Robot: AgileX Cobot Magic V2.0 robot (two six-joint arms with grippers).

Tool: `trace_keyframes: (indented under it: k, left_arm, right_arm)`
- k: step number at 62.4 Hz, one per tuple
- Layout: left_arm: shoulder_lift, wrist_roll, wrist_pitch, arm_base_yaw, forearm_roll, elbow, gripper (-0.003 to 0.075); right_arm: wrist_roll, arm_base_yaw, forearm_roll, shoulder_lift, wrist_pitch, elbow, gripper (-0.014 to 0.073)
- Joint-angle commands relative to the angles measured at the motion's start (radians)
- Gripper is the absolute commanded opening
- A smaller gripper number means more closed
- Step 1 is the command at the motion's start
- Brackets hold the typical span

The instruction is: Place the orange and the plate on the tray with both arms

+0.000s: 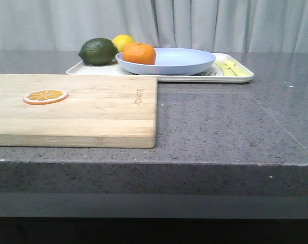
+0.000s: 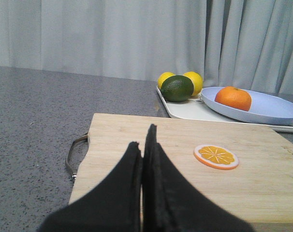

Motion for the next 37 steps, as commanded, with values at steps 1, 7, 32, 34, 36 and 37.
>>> trace_keyframes:
  k: [1,7,32,34,36,37]
  left_arm:
    - [-0.020,-0.008,-0.074,0.001,-0.009,0.027,-0.0020]
    - [-0.020,-0.008,-0.074,0.001,-0.009,0.027,-0.0020]
    - [-0.020,-0.008,-0.074,0.001,-0.009,0.027,-0.0020]
    - [-0.020,-0.008,-0.074,0.001,-0.009,0.027,-0.0020]
    - [-0.020,-0.008,-0.074,0.001,-0.009,0.027,-0.0020]
    - [-0.020,-0.008,-0.074,0.001,-0.009,0.027,-0.0020]
  right_arm:
    - [-0.009,-0.021,-0.039,-0.016,-0.118,0.021,-0.0067]
    - [-0.009,-0.053,-0.043,-0.069,-0.270,0.138,-0.0067]
    - [-0.009,-0.150,-0.043,-0.422,-0.923,0.761,-0.0067]
    - [-0.009,-0.150,-0.043,-0.441,-0.965,0.797,-0.0067]
    - [-0.009,-0.150,-0.043,-0.454,-1.006,0.831,-0.0067]
    - [-0.009,-0.150,-0.043,-0.458,-1.023,0.844,-0.0067]
